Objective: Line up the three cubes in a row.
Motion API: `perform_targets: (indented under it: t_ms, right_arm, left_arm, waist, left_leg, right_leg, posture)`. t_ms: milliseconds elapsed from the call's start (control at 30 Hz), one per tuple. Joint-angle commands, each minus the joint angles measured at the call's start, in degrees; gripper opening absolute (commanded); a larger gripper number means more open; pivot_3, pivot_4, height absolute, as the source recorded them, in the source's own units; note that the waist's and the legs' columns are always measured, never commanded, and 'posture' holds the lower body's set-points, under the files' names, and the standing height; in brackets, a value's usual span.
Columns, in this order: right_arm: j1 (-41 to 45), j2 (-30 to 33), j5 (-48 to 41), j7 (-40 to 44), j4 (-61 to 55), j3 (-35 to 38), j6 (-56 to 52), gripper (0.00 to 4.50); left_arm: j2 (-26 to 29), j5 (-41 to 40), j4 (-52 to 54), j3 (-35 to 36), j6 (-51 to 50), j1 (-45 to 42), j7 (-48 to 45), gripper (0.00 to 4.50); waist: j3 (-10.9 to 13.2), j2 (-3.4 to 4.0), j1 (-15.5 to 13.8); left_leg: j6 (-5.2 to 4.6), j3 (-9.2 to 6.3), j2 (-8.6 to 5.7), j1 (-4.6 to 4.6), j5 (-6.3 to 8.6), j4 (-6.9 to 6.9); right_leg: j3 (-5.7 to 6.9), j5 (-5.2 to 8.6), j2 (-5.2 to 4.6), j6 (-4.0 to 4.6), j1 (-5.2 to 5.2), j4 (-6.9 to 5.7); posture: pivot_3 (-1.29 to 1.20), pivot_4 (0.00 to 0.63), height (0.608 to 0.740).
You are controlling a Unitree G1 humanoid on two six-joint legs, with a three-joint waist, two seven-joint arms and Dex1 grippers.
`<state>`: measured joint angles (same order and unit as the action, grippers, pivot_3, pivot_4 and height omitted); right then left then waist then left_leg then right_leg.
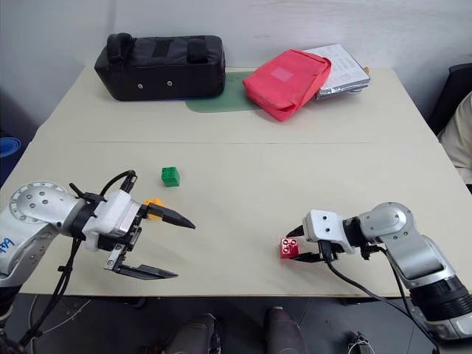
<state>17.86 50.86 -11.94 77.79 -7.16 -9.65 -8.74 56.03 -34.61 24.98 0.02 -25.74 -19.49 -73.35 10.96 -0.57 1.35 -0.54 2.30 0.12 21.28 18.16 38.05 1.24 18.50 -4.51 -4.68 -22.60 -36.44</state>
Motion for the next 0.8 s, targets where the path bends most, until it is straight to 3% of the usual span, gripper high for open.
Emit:
perform_targets:
  t_ms: [33, 67, 267, 333, 433, 567, 667, 800]
  right_arm:
    - [0.6, 2.02, -2.55, 1.17, -1.54, 3.27, -0.16, 4.2]
    - [0.89, 2.78, -3.86, 1.63, -1.77, 4.75, -0.82, 4.46]
    - [2.67, 5.87, -11.71, 4.48, -3.9, 10.94, -5.22, 4.46]
    - [4.35, 6.48, -14.68, 5.05, -4.92, 12.07, -8.13, 4.46]
    - [7.65, 5.51, -16.69, 4.6, -5.4, 11.94, -10.22, 4.46]
    - [11.89, 3.24, -17.97, 3.43, -5.61, 10.63, -11.79, 4.46]
    - [14.13, 1.77, -19.12, 3.39, -5.3, 10.14, -13.23, 4.46]
    - [15.74, 0.83, -19.14, 3.87, -5.08, 9.24, -13.63, 4.46]
  left_arm:
    - [-0.83, -0.62, -0.63, 3.4, -1.13, 1.1, 3.12, 4.5]
    - [-0.89, -0.98, -0.8, 4.93, -1.9, 2.26, 4.41, 4.5]
    - [-0.64, -0.22, 0.5, 17.8, -2.96, 16.44, 8.76, 4.5]
    - [-2.06, 0.95, 1.37, 26.1, -3.48, 25.57, 10.14, 4.5]
    - [-5.94, 2.72, 1.62, 37.19, -4.01, 37.22, 12.9, 4.5]
    - [-14.14, 3.49, -0.7, 48.32, -4.29, 46.31, 19.99, 4.5]
    - [-17.87, 3.32, 0.5, 50.3, -2.88, 50.24, 20.94, 4.5]
    - [-18.27, 3.35, 0.72, 49.24, -2.15, 49.79, 22.78, 4.5]
  waist:
    - [0.0, 0.0, 0.0]
    - [0.0, 0.0, 0.0]
    - [0.0, 0.0, 0.54]
    - [0.02, -0.03, 0.35]
    - [0.02, -0.03, 0.6]
    - [0.02, -0.04, 0.14]
    - [0.01, -0.06, -0.25]
    - [0.0, -0.07, -0.95]
  left_leg:
    - [0.0, 0.0, 0.0, 0.0, 0.0, 0.0]
    - [-0.01, 0.0, 0.0, 0.0, 0.0, 0.0]
    - [-0.02, 0.0, 0.07, -0.03, 0.02, -0.04]
    - [-0.02, -0.04, 0.11, -0.05, 0.04, -0.09]
    - [-0.12, -0.04, 0.13, -0.06, 0.13, -0.11]
    - [-0.22, -0.1, 0.15, -0.06, 0.28, -0.1]
    - [-0.29, -0.15, 0.12, -0.03, 0.36, -0.11]
    - [-0.3, -0.16, 0.09, -0.02, 0.38, -0.11]
  right_leg:
    - [0.0, 0.0, 0.0, 0.0, 0.0, 0.0]
    - [0.0, 0.0, 0.0, 0.0, 0.0, -0.01]
    - [-0.01, 0.02, 0.01, 0.03, -0.02, 0.0]
    - [0.04, 0.04, 0.0, 0.08, -0.03, 0.02]
    - [0.02, 0.06, -0.02, 0.1, -0.02, 0.05]
    - [0.07, 0.07, -0.03, 0.13, 0.01, 0.14]
    - [0.13, 0.07, -0.1, 0.13, 0.06, 0.29]
    - [0.15, 0.06, -0.15, 0.11, 0.09, 0.39]
  posture:
    - [0.0, 0.15, 0.74]
    - [0.0, 0.15, 0.74]
    - [0.0, 0.15, 0.74]
    - [0.0, 0.15, 0.74]
    - [0.0, 0.15, 0.74]
    - [0.0, 0.15, 0.74]
    - [0.0, 0.15, 0.74]
    - [0.0, 0.15, 0.74]
